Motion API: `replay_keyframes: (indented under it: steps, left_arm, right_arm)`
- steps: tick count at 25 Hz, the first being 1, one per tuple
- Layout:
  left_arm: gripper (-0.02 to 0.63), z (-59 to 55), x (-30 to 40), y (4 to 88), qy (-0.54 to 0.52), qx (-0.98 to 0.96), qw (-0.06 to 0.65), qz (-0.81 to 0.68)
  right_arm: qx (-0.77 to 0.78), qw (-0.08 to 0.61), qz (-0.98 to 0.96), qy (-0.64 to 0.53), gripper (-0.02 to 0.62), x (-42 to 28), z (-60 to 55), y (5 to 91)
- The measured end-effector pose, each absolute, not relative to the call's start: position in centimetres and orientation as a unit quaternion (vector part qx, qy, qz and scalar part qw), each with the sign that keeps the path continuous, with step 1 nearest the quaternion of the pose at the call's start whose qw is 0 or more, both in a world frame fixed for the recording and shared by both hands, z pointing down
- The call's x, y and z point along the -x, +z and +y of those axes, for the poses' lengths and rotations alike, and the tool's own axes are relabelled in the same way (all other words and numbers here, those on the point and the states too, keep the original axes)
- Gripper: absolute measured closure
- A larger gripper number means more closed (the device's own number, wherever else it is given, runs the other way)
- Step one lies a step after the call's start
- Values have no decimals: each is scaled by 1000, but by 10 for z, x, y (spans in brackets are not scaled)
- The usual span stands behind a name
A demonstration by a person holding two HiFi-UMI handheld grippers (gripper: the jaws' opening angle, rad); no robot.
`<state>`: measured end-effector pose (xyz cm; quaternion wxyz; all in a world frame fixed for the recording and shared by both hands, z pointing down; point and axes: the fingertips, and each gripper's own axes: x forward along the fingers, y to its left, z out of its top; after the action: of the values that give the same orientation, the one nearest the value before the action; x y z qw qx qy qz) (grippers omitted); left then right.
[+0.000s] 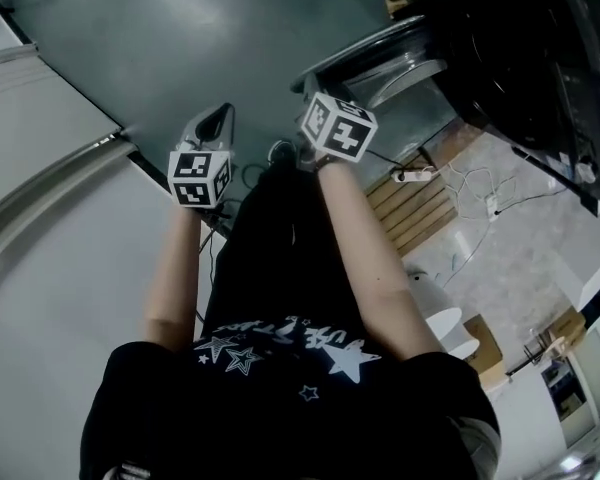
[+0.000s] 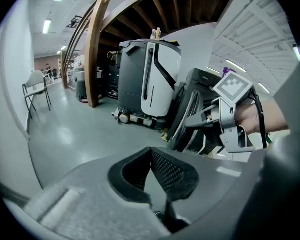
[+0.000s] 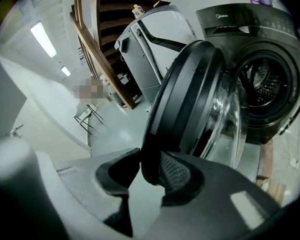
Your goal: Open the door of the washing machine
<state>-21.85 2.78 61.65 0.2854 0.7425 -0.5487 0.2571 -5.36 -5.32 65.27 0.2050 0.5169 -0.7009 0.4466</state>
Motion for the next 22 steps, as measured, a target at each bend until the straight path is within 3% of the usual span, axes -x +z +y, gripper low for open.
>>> replay_keyframes:
  steps: [9,22]
  left_arm:
    - [595,7,251,573,226,-704,265,-619]
    - [595,-57,331,593,228,-719,277,-595]
  right_arm:
    - [-503,196,-715,444,473,105,-106,651]
    - [-567,153,-667,458,477,145,-175,649]
